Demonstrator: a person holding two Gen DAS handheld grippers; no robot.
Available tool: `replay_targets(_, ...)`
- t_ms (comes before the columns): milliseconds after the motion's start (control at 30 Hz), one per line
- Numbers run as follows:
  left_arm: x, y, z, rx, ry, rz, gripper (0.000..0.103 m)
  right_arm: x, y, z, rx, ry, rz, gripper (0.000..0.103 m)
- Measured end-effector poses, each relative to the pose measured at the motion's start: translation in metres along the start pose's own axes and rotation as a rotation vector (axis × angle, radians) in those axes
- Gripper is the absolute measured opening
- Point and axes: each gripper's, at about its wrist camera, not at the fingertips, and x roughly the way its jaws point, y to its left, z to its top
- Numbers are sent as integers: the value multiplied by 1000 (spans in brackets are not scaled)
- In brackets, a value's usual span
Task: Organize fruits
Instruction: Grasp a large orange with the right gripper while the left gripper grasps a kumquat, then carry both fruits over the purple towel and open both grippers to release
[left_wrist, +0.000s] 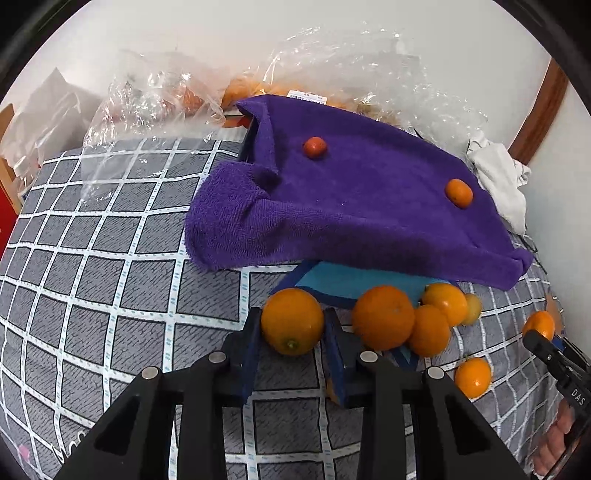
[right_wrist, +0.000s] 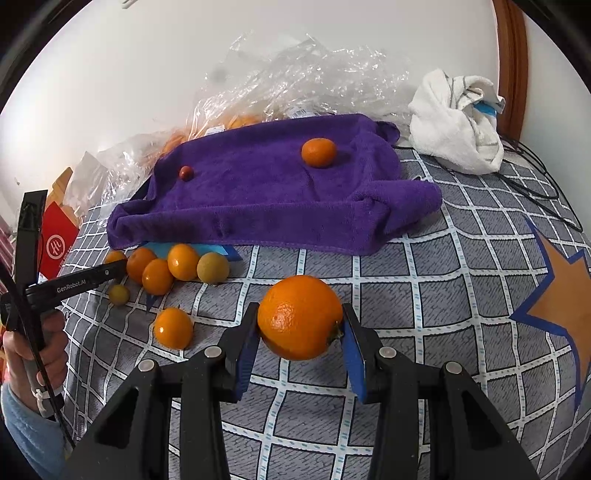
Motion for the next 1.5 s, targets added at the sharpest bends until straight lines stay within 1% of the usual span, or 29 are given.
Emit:
replay_targets(200, -26, 8, 1, -17, -40, 6, 31, -18, 3, 11, -5, -43, -13, 42)
replay_targets(333, -48, 14, 5, -43, -64, -16, 31, -28, 4, 19, 0, -63, -18, 42)
replay_targets(433, -61, 15, 7, -53, -80, -11, 31, -36, 6, 24, -6, -81, -25, 42)
replay_targets(667, -81, 12, 22, -54, -122, -23, 31, -48, 10, 39, -10, -116, -32, 42)
replay_targets(867, -90, 9, 40, -53, -142, -20, 31, -52, 12, 58, -12, -144, -28, 42)
replay_targets(1000, -90, 6, 55, -50, -149, -8, 31, -49, 12, 74, -12, -164, -17, 42)
replay_targets(1167, -81, 1, 77, -47, -155, -1, 31, -37, 9, 97, -7, -181, -6, 42)
replay_targets(1300, -67, -4, 96, -57, -150, -8, 31, -21, 4, 118, 8, -185, 18, 42)
replay_targets(1400, -52, -11, 106, -56, -148, 2, 31, -3, 0, 126, 5, -180, 18, 42)
replay_targets(1500, -29, -16, 112, -58, -117, 7, 31, 18, -4, 126, 5, -157, 12, 42)
